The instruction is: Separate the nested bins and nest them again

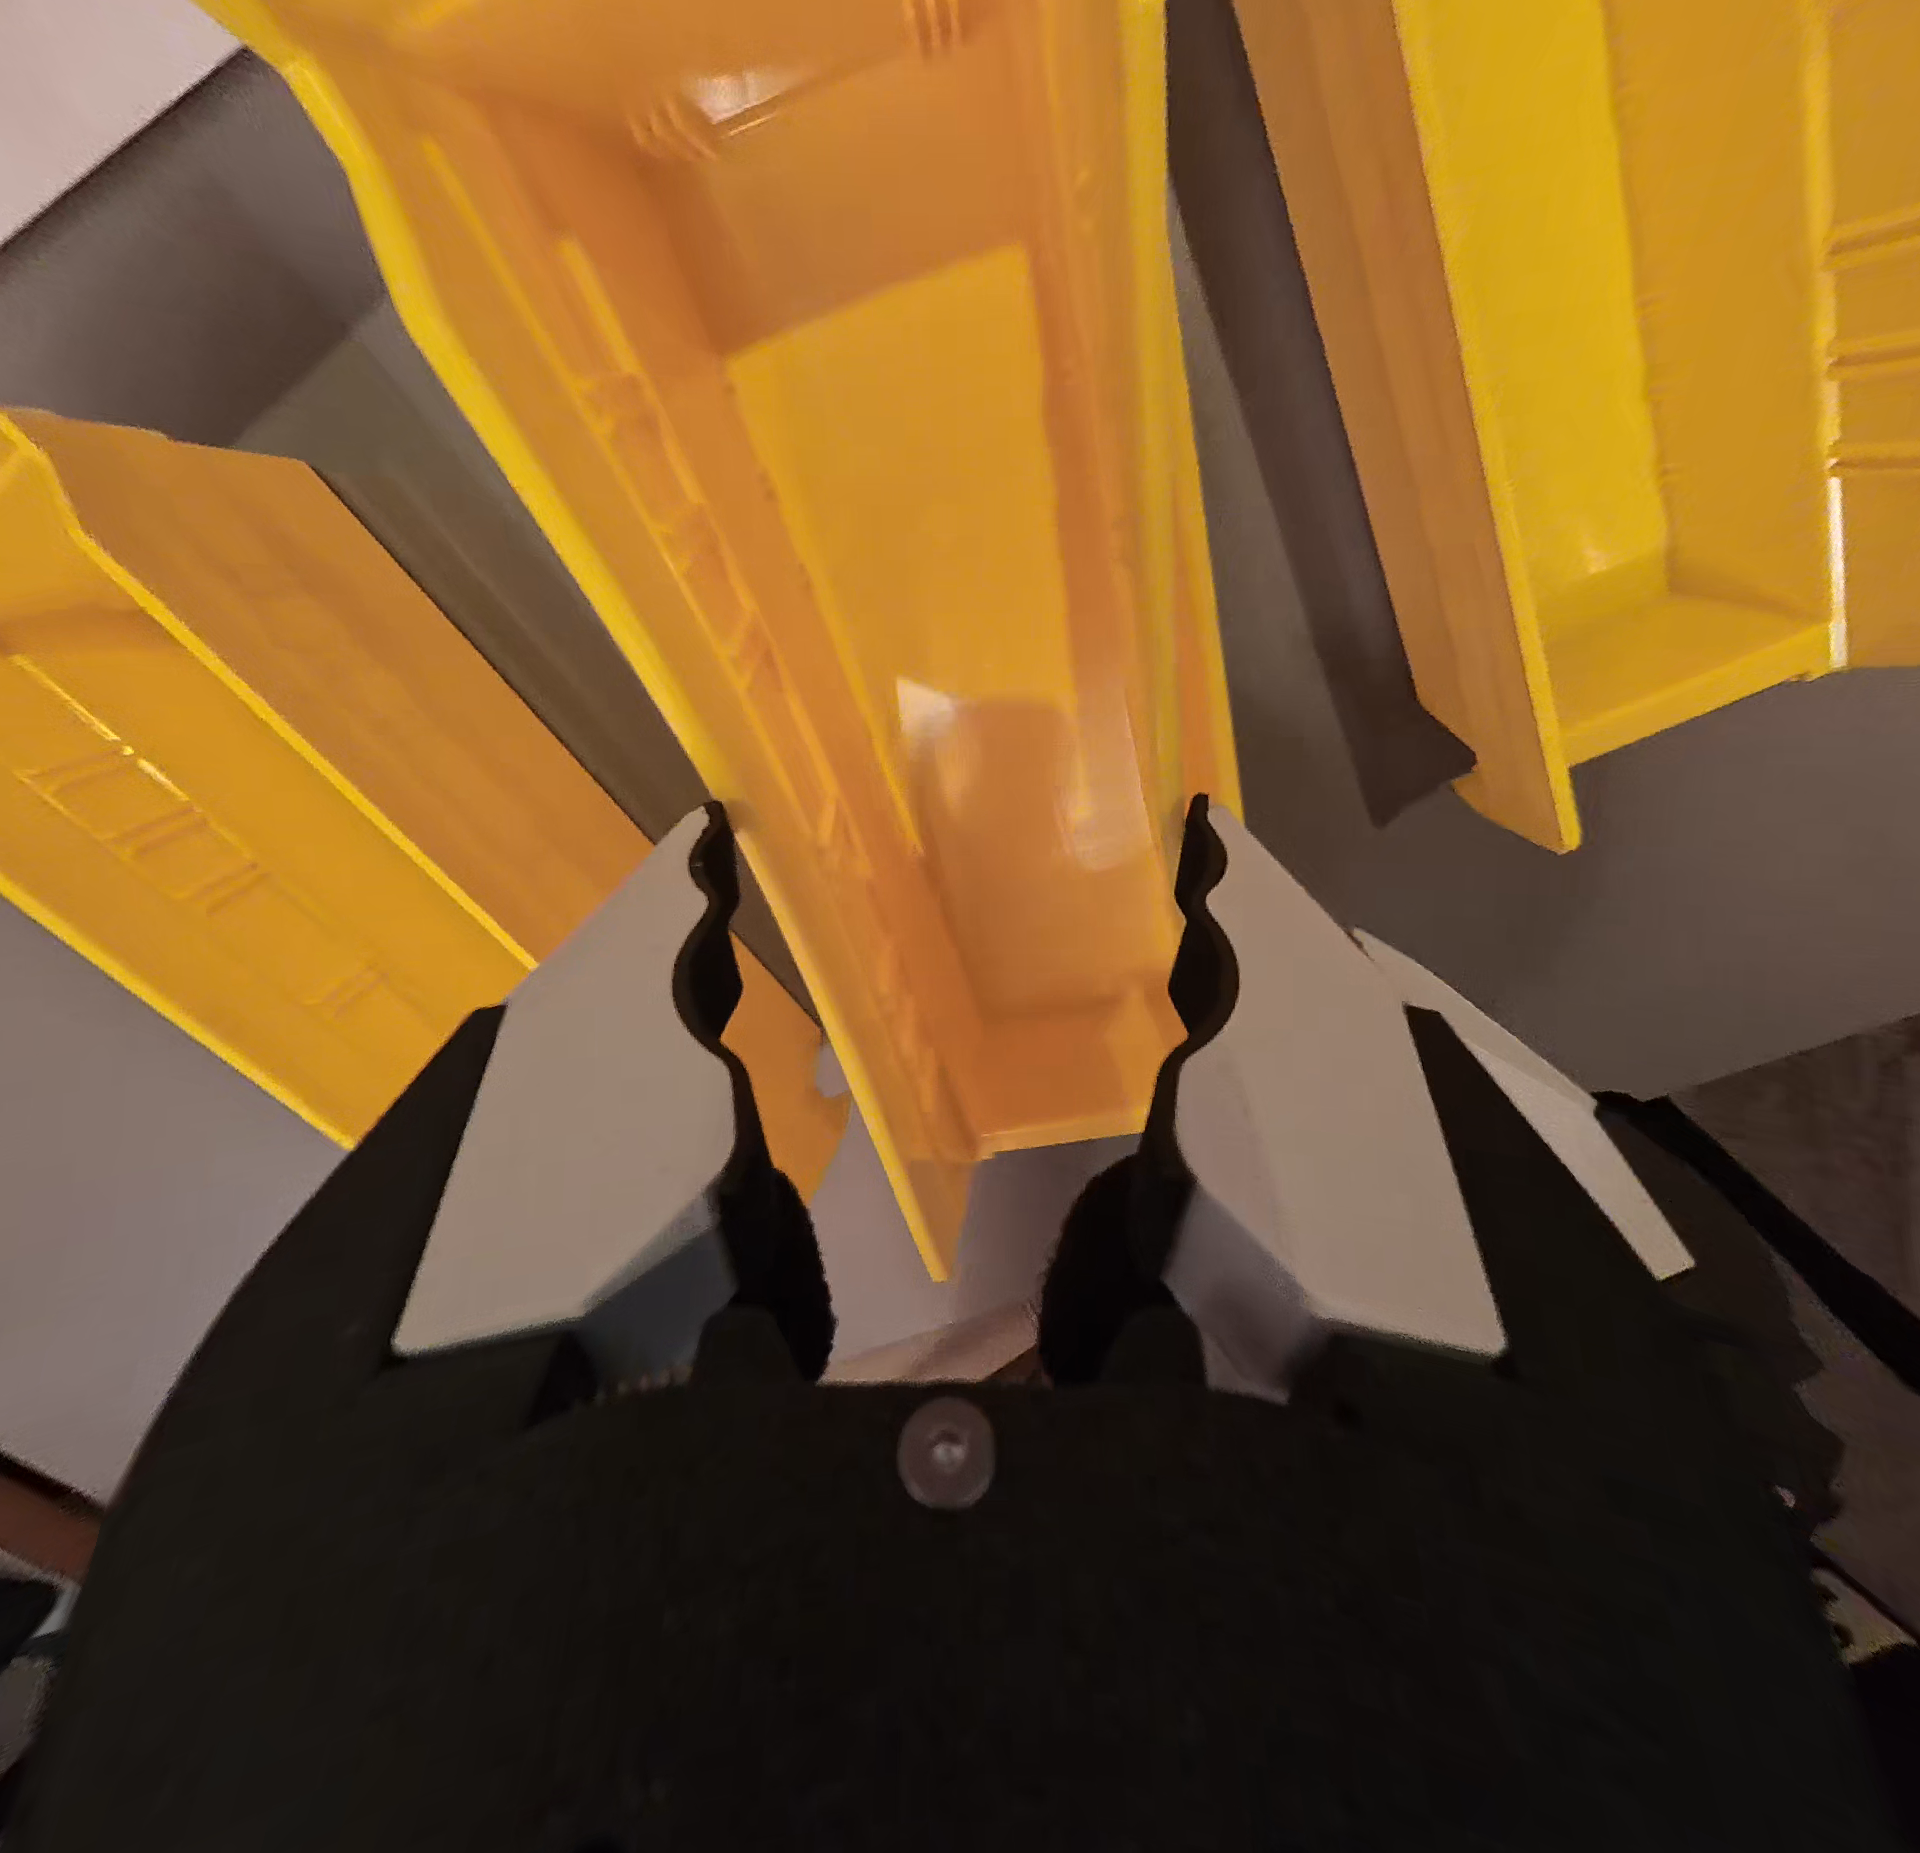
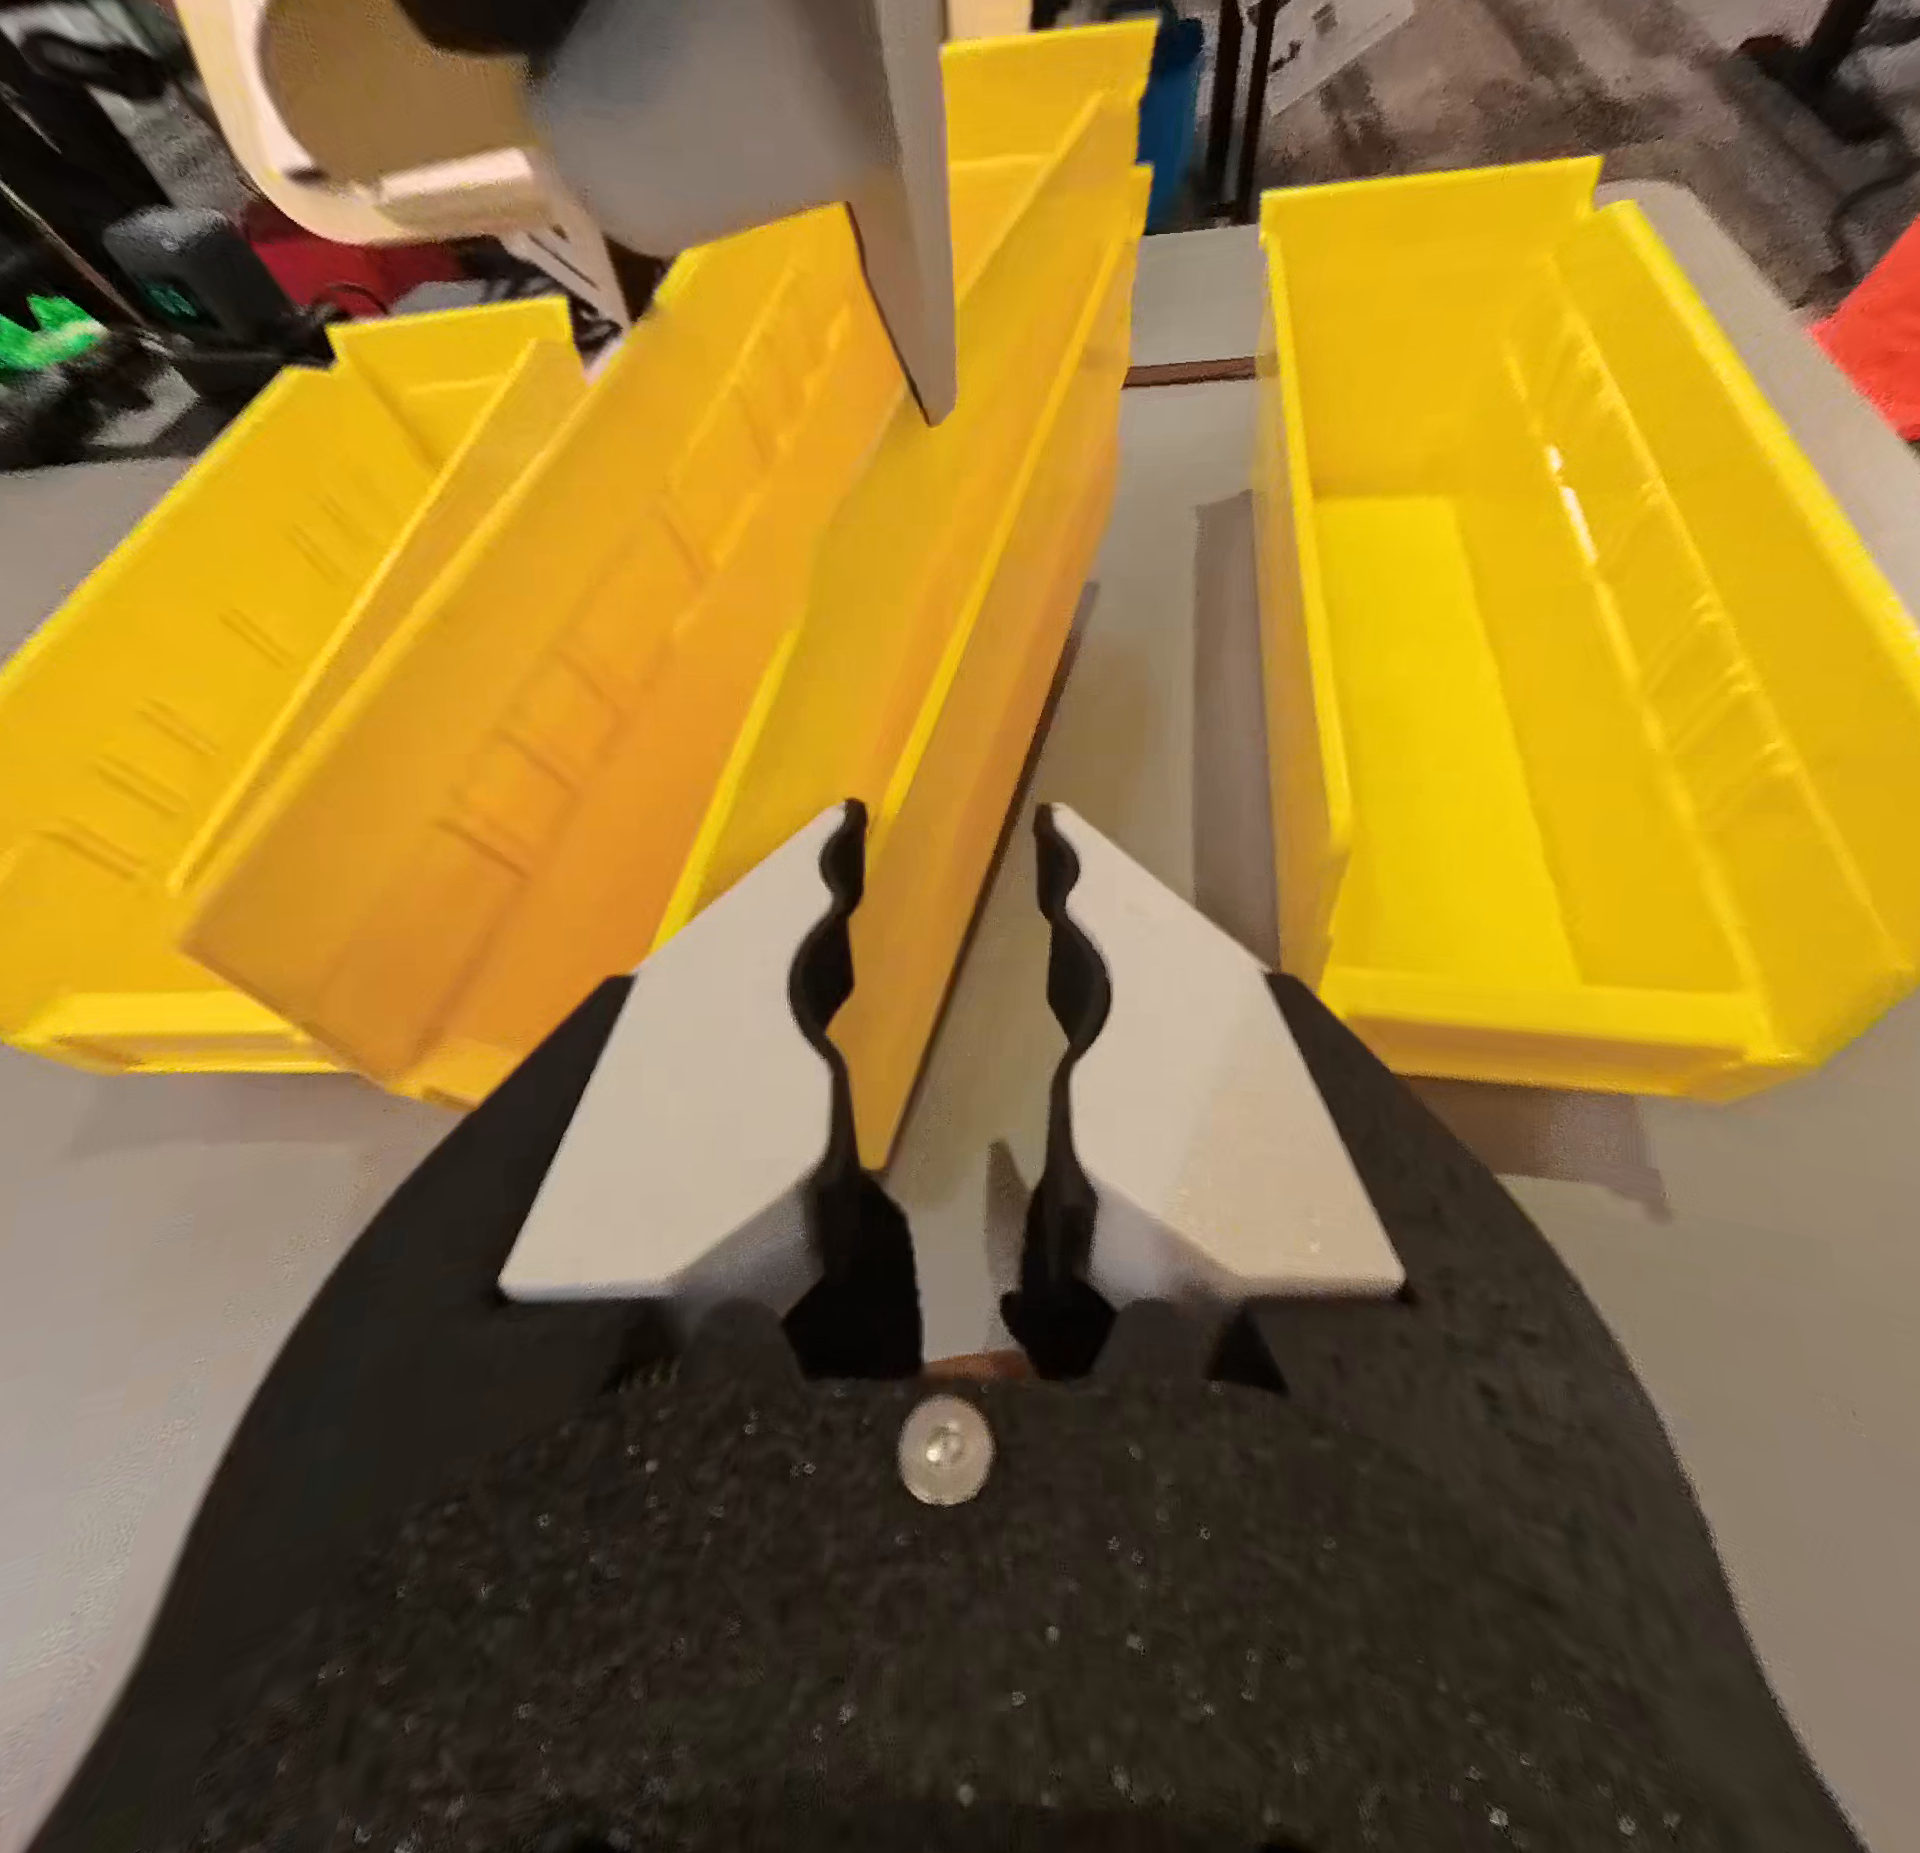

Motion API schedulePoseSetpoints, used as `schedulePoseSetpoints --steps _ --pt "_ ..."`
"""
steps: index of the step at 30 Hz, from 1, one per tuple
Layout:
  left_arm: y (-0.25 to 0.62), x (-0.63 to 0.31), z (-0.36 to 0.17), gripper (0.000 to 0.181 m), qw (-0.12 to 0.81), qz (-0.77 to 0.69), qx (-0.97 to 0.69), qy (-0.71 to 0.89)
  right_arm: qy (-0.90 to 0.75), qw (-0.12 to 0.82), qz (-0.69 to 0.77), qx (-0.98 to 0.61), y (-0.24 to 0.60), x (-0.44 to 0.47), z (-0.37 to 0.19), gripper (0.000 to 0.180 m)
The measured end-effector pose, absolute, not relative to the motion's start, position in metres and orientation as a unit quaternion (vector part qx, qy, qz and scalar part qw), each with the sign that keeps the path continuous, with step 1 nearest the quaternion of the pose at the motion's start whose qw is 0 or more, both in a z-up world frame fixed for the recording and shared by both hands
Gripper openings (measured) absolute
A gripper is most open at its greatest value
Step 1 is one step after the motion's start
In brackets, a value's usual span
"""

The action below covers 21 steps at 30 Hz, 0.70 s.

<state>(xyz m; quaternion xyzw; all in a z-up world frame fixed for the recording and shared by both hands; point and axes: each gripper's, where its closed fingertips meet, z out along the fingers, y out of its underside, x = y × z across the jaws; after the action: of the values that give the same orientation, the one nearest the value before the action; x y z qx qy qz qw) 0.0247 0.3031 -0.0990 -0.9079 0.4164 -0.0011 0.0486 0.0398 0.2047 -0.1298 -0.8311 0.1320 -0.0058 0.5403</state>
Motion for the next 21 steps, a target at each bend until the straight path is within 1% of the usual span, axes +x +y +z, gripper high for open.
schedulePoseSetpoints --steps 2,3,4,5,9,12,17,18,19,20,21 --pt "0.3 0.028 -0.097 0.084 0.048 0.009 -0.902 0.43 0.123 0.523 -0.02 -0.843 0.206 0.041 -0.134 0.031" --pt "0.298 0.029 -0.094 0.084 0.044 0.009 -0.899 0.437 0.12 0.517 -0.015 -0.847 0.208 0.041 -0.136 0.026" --pt "0.296 0.031 -0.091 0.084 0.043 0.011 -0.895 0.444 0.116 0.517 0.006 -0.848 0.211 0.036 -0.137 0.009" --pt "0.295 0.032 -0.086 0.085 0.043 0.016 -0.891 0.451 0.123 0.522 0.017 -0.844 0.213 0.037 -0.137 0.008" --pt "0.293 0.031 -0.064 0.085 0.041 0.027 -0.883 0.468 0.117 0.514 -0.006 -0.85 0.216 0.04 -0.137 0.009" --pt "0.29 0.026 -0.043 0.085 0.037 0.014 -0.881 0.472 0.114 0.512 0.004 -0.851 0.217 0.043 -0.138 0.009" --pt "0.303 -0.002 0.031 0.085 0.065 -0.02 -0.881 0.469 0.074 0.511 0.022 -0.856 0.218 0.042 -0.139 0.01" --pt "0.311 -0.012 0.047 0.085 0.077 -0.022 -0.881 0.466 0.072 0.512 0.021 -0.855 0.217 0.042 -0.139 0.012" --pt "0.319 -0.026 0.063 0.086 0.09 -0.021 -0.881 0.464 0.077 0.511 0.016 -0.856 0.217 0.043 -0.139 0.022" --pt "0.329 -0.042 0.077 0.086 0.1 -0.02 -0.881 0.462 0.085 0.502 0.012 -0.86 0.216 0.045 -0.141 0.051" --pt "0.338 -0.061 0.087 0.086 0.107 -0.02 -0.883 0.456 0.1 0.493 0.016 -0.864 0.216 0.045 -0.144 0.068"
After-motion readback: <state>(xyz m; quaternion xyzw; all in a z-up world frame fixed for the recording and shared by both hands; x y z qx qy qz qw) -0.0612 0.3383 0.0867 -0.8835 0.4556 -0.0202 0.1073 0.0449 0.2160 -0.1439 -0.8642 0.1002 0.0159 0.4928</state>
